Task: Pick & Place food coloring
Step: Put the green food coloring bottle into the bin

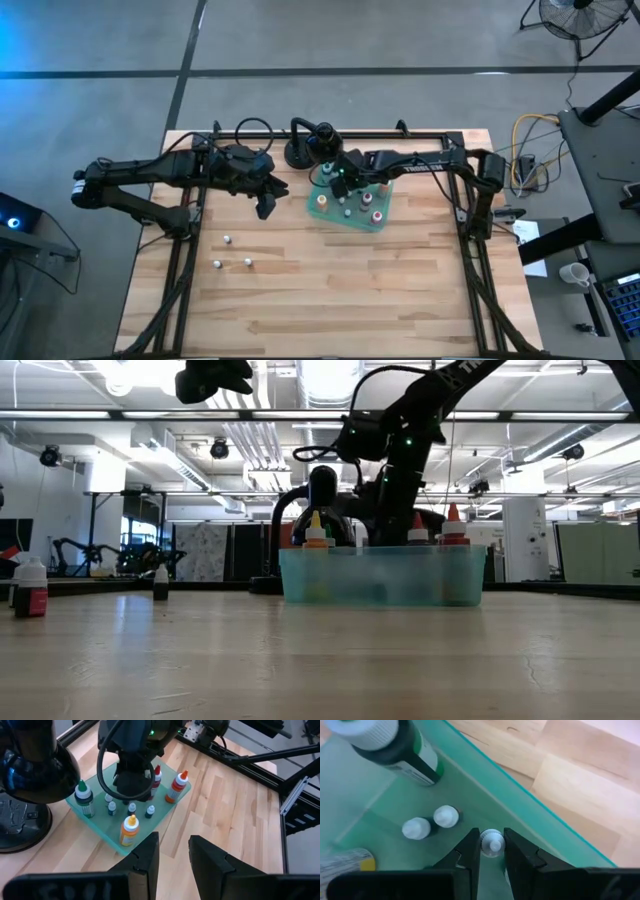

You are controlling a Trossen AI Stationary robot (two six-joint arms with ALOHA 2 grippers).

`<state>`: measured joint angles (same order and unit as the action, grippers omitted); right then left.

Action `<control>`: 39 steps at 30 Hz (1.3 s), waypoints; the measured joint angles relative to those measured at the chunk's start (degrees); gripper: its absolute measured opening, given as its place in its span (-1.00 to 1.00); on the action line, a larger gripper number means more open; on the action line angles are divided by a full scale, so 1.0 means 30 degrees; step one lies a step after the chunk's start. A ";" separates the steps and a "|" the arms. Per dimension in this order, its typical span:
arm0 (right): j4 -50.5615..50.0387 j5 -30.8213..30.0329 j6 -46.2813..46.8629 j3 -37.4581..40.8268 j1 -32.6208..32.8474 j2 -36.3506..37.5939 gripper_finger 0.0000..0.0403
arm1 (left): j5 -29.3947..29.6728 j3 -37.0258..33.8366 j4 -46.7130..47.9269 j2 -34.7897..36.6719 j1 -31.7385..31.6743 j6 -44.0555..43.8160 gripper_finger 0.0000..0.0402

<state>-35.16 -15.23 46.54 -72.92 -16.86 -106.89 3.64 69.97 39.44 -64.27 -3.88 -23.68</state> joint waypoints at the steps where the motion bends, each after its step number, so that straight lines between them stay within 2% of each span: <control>1: 0.0000 0.0006 0.0015 0.0068 0.0000 0.0000 -0.68 | 0.0000 0.0000 0.0001 0.0000 0.0000 -0.0001 -0.60; 11: 0.0453 0.0008 0.0148 0.0495 0.0036 -0.0029 -0.68 | 0.0022 0.0000 -0.0008 0.0000 0.0000 -0.0015 -0.60; 20: 0.0948 0.0039 0.0141 0.0745 0.0029 -0.0029 -0.57 | 0.0034 0.0000 -0.0008 0.0000 0.0000 0.0162 -0.60; 31: 0.1375 0.0076 -0.0308 0.0961 0.0029 -0.0036 -0.61 | 0.0036 0.0000 -0.0009 0.0000 0.0000 0.0233 -0.60; 39: 0.1379 0.0198 -0.1148 0.0961 0.0029 -0.0036 -0.52 | 0.0036 0.0000 -0.0011 0.0000 0.0000 0.0233 -0.60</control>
<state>-31.02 -14.63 43.09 -70.04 -16.78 -107.00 3.75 69.97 39.41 -64.27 -3.88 -22.98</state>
